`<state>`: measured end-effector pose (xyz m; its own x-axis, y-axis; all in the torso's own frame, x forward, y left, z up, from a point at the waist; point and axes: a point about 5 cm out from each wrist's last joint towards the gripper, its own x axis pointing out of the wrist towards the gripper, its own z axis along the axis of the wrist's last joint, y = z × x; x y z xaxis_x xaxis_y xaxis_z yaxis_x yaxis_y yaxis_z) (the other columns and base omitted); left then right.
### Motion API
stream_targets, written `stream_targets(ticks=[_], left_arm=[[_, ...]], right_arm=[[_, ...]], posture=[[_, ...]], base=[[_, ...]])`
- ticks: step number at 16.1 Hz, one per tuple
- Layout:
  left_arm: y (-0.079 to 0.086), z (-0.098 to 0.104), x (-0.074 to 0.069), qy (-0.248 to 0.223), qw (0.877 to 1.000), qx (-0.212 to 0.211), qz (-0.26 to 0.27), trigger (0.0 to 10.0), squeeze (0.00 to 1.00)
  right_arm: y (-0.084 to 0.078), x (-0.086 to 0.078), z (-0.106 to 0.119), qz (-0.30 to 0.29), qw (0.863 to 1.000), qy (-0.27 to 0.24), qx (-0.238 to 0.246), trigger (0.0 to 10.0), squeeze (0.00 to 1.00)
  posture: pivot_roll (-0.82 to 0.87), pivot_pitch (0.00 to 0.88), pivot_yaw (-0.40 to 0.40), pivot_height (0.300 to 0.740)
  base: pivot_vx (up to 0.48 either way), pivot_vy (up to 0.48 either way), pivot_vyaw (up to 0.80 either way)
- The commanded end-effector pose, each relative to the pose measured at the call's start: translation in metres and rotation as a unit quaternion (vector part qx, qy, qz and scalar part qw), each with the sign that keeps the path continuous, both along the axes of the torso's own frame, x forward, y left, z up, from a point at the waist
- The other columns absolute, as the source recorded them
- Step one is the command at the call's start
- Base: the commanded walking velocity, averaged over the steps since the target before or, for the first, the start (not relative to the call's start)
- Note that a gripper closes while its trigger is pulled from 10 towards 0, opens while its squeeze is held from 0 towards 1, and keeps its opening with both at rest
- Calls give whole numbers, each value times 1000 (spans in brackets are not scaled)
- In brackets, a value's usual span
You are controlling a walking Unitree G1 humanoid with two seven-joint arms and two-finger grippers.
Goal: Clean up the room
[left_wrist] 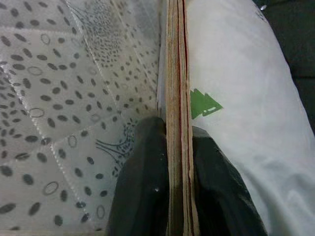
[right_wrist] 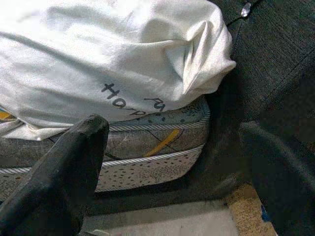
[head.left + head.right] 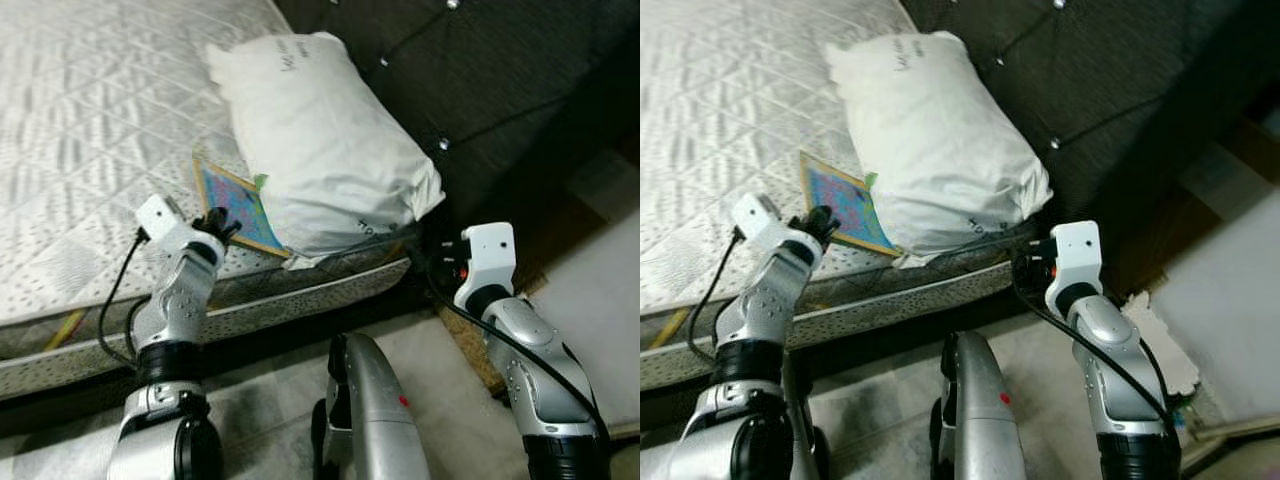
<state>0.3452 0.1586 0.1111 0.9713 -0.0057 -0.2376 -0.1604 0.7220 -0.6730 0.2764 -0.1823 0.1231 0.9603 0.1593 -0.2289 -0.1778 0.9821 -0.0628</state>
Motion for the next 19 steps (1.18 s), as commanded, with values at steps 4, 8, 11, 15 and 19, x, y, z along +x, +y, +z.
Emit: stream_targets(ticks=[4, 8, 11, 15, 19], left_arm=[[-15, -4, 4, 26, 999, -16, -23, 10000, 0], [9, -15, -1, 72, 997, 9, -1, 10000, 1000], [28, -14, -1, 78, 996, 42, -6, 10000, 1000], [47, -7, 1, 78, 994, 79, 13, 10000, 1000], [53, -4, 2, 76, 993, 88, 16, 10000, 1000]], right_arm=[[-9, 0, 4, -13, 1000, -4, -10, 10000, 0], [-6, 5, 4, -17, 1000, -8, -7, 10000, 0], [-2, 10, 4, -16, 1000, -11, -3, 10000, 0], [5, 21, 5, -12, 1000, -24, 11, 10000, 0], [18, 34, 6, -7, 999, -37, 29, 10000, 0]], posture=[[-246, 124, -170, 529], [-229, 113, -158, 529], [-215, 100, -156, 529], [-182, 68, -138, 529], [-147, 32, -123, 529]], base=[[0, 0, 0], [0, 0, 0], [0, 0, 0], [0, 0, 0], [0, 0, 0]])
